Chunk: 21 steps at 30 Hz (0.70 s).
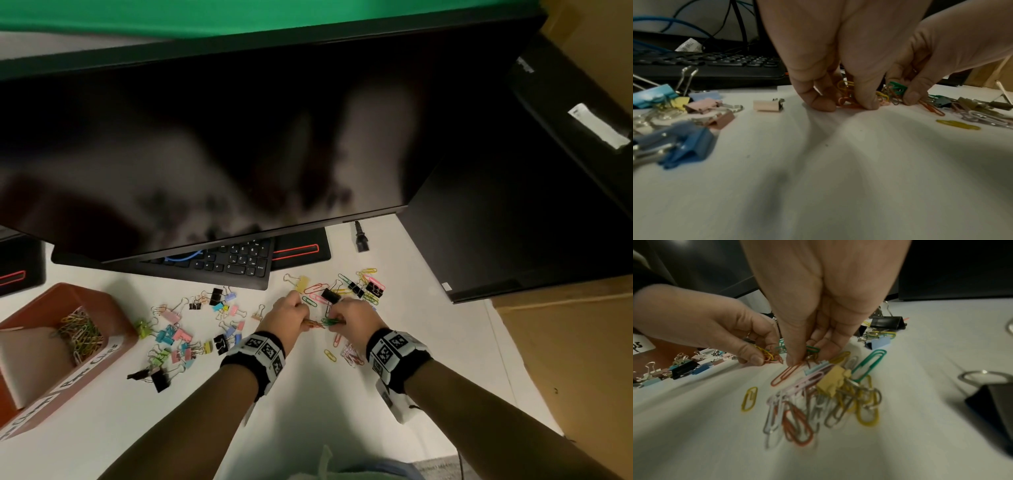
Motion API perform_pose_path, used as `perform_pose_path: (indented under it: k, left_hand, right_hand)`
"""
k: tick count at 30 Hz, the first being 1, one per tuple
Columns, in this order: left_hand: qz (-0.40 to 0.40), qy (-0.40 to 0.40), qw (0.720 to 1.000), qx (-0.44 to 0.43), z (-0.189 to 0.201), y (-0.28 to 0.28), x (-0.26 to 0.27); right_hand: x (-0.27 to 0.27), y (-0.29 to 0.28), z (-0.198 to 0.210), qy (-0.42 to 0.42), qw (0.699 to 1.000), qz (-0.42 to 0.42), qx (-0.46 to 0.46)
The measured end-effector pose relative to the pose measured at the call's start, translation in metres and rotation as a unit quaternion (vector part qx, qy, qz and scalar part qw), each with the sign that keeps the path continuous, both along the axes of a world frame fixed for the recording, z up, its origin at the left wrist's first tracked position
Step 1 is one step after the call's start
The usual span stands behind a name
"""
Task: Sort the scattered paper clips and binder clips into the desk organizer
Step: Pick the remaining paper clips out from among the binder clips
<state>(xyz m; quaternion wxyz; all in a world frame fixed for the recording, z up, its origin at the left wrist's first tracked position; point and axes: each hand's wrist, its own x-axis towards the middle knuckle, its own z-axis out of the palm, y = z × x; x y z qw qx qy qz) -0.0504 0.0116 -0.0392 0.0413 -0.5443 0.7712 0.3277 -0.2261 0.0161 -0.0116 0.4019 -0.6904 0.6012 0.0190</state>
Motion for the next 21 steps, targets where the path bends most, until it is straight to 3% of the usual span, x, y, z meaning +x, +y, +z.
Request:
perform_pose_path:
  k: [8,11,15,21]
  left_hand:
    - [-0.022,-0.068,0.997,0.006,0.004,0.011,0.011]
    - [0.01,-0.029,0.999,0.012,0.008,0.021,0.025]
    - [0.112,0.073,0.991,-0.01,0.032,0.032,0.055]
    - [0.236,0.143,0.955,-0.111,0.093,0.041,0.134]
  right_hand:
    - [-0.005,0.0,0.014,0.018,0.999,-0.03,-0.025]
    - [-0.003,0.002,0.023,0.001,0.998,-0.052,-0.047]
    - [0.016,0.007,0.041,-0.043,0.995,-0.031,-0.082]
    - [0.098,0.001,0.075,-0.076,0.988,0.034,-0.131]
